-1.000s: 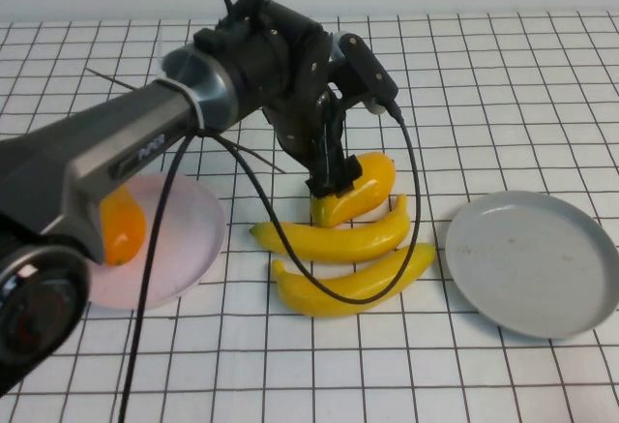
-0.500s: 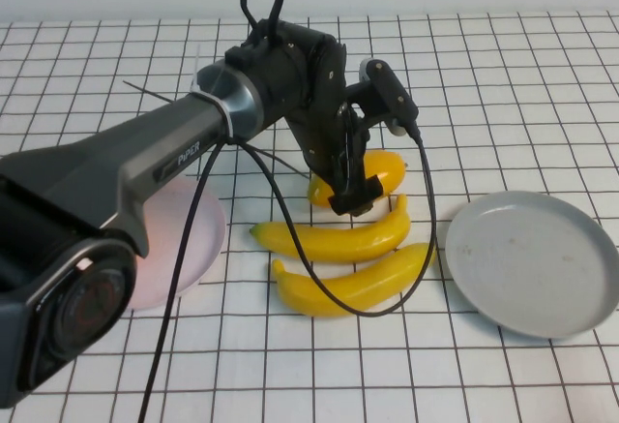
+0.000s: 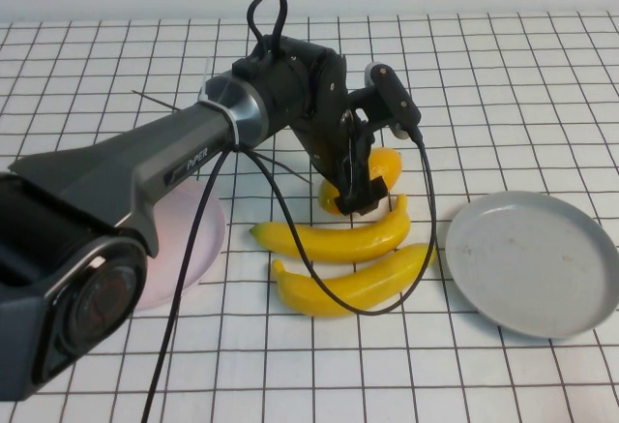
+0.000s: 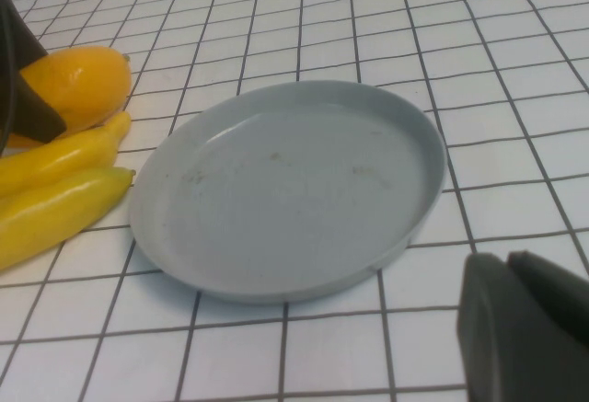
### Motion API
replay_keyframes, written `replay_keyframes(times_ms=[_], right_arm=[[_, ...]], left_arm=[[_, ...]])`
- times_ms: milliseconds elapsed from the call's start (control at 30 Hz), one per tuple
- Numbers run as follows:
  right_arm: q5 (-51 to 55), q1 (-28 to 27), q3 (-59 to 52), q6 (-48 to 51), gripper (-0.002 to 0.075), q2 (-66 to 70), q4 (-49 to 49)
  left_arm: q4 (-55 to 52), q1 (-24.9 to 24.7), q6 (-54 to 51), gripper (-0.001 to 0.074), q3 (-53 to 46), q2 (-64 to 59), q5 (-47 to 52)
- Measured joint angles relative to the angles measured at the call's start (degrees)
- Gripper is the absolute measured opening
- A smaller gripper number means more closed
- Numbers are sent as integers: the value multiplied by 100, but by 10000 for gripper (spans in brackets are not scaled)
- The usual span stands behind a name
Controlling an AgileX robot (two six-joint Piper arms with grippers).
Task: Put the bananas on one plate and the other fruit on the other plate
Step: Put one type of fruit in the left plate
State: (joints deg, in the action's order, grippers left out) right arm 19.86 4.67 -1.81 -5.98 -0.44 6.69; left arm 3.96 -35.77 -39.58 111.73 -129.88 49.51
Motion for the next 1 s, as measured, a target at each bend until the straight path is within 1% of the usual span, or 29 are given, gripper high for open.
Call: replay_keyframes(times_ms=[133,200,300,533,667,833,900,1000], right_arm=[[0,0,0,0,-15,0,0],[0,0,0,0,-15,0,0],[0,0,0,0,-15,0,0],[0,0,0,0,-15,0,0],[0,0,0,0,-15,0,0],[0,0,0,0,-15,0,0],[10,0,0,0,-15,0,0],[10,0,0,0,-15,0,0]], left_arm=[[29,24,0,659,0,0,14],[39,37,17,606,0,0,23],[42,37,213,494,0,0,37],[-111,37,715,494,39,22,183],[-492,110,1239,494,246,228,779],[-507,547,1774,494,401,724,1808],[-396,804,1923,494,375,897,1988],[-293,1148,2172,494,-7,1186,2037]])
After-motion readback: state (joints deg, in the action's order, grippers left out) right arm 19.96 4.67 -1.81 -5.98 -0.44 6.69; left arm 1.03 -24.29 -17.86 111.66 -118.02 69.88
